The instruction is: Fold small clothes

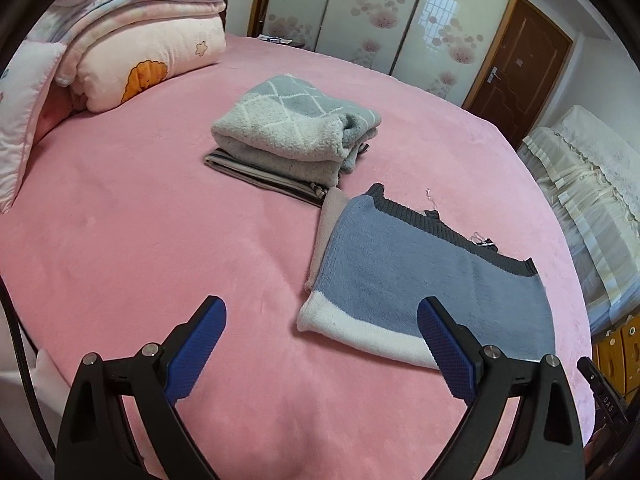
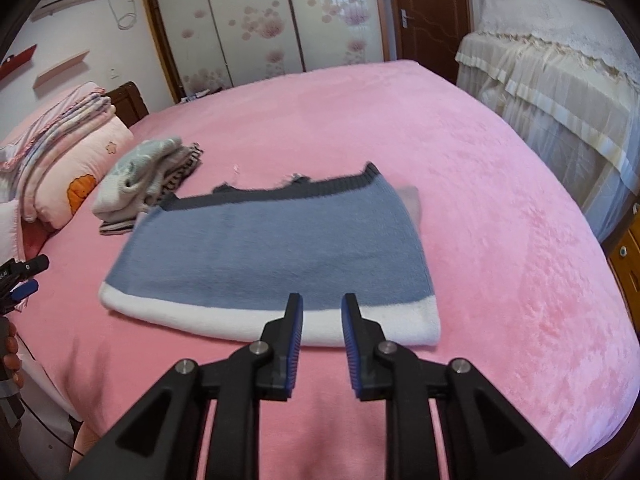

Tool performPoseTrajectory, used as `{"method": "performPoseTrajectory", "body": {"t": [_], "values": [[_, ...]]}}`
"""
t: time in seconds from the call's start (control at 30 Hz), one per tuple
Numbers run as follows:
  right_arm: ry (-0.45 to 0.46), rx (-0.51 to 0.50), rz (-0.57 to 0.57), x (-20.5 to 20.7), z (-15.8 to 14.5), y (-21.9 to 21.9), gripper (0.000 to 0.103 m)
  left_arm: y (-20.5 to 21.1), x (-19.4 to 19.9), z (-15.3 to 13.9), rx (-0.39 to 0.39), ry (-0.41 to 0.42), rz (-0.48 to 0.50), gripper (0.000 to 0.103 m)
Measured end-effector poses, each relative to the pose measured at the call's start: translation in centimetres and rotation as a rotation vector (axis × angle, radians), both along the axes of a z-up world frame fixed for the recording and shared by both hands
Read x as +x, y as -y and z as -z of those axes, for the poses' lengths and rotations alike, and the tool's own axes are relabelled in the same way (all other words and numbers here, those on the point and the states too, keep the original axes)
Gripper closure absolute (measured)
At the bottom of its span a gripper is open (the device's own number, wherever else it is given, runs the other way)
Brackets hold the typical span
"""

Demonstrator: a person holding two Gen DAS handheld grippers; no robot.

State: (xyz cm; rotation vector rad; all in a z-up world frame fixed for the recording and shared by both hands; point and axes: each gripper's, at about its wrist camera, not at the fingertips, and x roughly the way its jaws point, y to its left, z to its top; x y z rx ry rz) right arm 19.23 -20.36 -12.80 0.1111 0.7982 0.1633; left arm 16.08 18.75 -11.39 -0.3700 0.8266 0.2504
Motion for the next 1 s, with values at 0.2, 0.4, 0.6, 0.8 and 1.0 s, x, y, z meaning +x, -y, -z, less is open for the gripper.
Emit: {"method": "performPoseTrajectory", "body": {"t": [0.2,0.4,0.6,0.8,1.0], "values": [[0.048,0.047,-0.008,0.1,-1.8,-1.2,0.083,0.4,-1.0,1.7,-0.084,-0.022,-0.011,0.007],[0.053,0.041,-0.031,1.4,-1.5,-3.5,0.083,1.1,-0.2,5.9,-0.153,-0.075,-0.011,0.007],[0.045,0.01,-0.059,3.2,-0.4,-5.7,0.083,0.9,1.3,10.1,-0.287,-0.083,-0.038,0.007],[0.039,0.007,-0.075,4.7,0.4,-6.9,0.083,0.8,2.5,13.3,-0.432,-0.081,-0.06,0.007],[0.023,0.007,-0.084,5.5,1.4,-7.6,0.083,0.5,2.9,15.0,-0.527,-0.013,-0.072,0.007]]}}
